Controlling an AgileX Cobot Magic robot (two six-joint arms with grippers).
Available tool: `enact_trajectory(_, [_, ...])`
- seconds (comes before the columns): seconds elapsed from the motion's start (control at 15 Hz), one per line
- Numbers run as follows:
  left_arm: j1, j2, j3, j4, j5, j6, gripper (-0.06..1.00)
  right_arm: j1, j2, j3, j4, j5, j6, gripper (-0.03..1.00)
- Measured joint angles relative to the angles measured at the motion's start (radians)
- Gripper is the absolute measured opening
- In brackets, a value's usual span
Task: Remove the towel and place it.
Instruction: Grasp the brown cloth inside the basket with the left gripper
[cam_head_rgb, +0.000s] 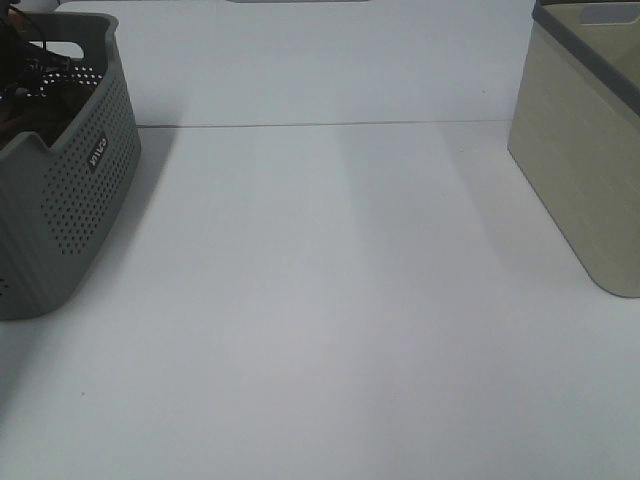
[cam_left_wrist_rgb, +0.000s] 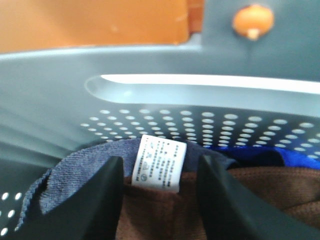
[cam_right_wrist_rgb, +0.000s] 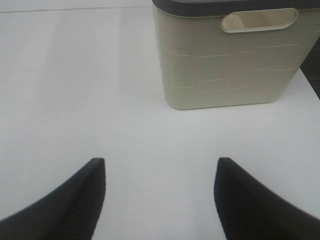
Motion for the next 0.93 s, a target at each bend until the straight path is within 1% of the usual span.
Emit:
enact_trajectory(0.2, [0.000, 0.000, 0.000, 0.015, 0.007, 0.002, 0.40, 0.000, 0.000, 0.000, 0.000, 0.000, 0.000, 0.61])
enact_trajectory(0.4, [0.000, 0.000, 0.000, 0.016, 0.012, 0.021, 0.37, 0.000, 0.000, 0.000, 0.000, 0.000, 0.000, 0.61])
enact_trajectory(0.6, [0.000, 0.000, 0.000, 0.018, 0.014, 0.023, 0.23, 0.000, 0.000, 0.000, 0.000, 0.000, 0.000, 0.61])
enact_trajectory(0.73, [0.000, 0.000, 0.000, 0.021, 0.015, 0.026, 0.18, 0.000, 0.000, 0.000, 0.000, 0.000, 0.000, 0.61])
enact_trajectory(0.8, [0.000, 0.000, 0.000, 0.023, 0.015, 0.026, 0.13, 0.000, 0.000, 0.000, 0.000, 0.000, 0.000, 0.61])
enact_trajectory(0.93, [0.000, 0.000, 0.000, 0.025, 0.023, 0.038, 0.01, 0.000, 0.000, 0.000, 0.000, 0.000, 0.000, 0.61])
